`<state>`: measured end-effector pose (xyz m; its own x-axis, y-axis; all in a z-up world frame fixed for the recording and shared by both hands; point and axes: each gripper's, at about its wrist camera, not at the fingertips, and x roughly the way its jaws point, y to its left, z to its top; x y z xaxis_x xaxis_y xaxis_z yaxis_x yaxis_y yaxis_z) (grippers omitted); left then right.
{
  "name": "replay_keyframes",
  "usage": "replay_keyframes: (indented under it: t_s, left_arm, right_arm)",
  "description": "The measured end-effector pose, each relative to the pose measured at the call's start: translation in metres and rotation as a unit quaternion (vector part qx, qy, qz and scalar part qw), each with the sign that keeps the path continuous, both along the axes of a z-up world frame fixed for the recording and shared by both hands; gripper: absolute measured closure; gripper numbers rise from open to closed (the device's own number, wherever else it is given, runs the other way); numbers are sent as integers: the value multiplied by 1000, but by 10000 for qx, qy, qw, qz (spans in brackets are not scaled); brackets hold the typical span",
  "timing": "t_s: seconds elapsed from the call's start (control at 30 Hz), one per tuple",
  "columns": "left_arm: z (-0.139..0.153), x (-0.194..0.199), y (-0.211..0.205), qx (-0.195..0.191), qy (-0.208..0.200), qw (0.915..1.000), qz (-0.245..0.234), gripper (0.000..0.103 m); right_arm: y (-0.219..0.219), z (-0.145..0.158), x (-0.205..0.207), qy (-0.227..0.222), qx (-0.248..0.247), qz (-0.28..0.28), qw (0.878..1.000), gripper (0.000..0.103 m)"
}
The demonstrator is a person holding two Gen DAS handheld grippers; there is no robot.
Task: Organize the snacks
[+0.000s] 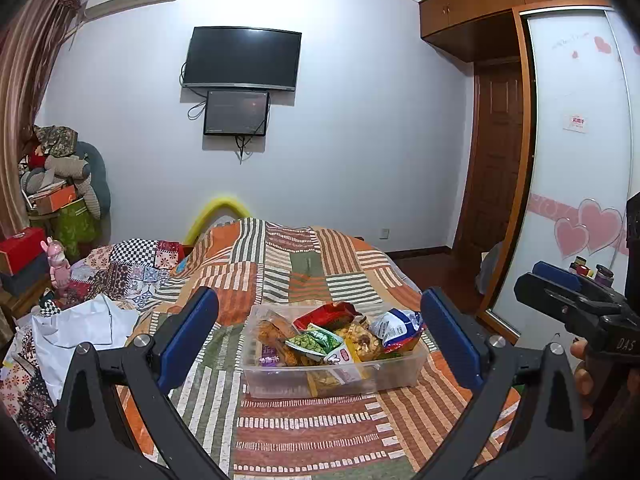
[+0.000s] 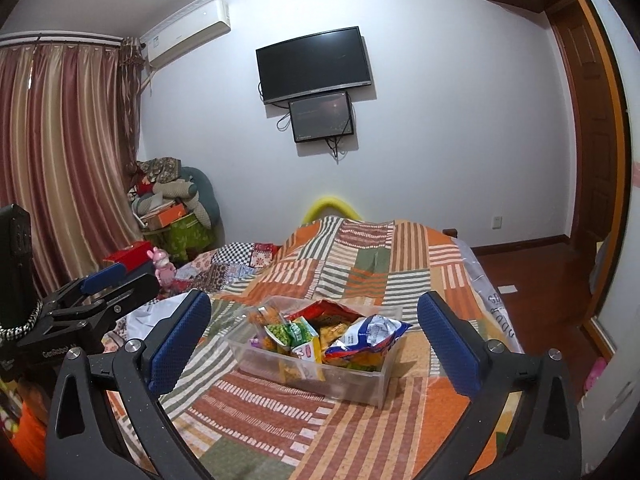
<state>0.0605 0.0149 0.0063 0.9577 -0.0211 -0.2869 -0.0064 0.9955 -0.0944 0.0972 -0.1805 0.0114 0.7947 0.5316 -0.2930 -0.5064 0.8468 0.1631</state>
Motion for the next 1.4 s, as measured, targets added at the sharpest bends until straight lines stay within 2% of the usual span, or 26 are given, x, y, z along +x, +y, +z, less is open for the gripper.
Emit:
replay_keyframes:
  t_s: [1.4]
  left_arm:
    - [0,1,-7,-2,21,10000,-72,0]
  right_arm:
    - [-4,-1,-4,-26,8,-55,10000,0]
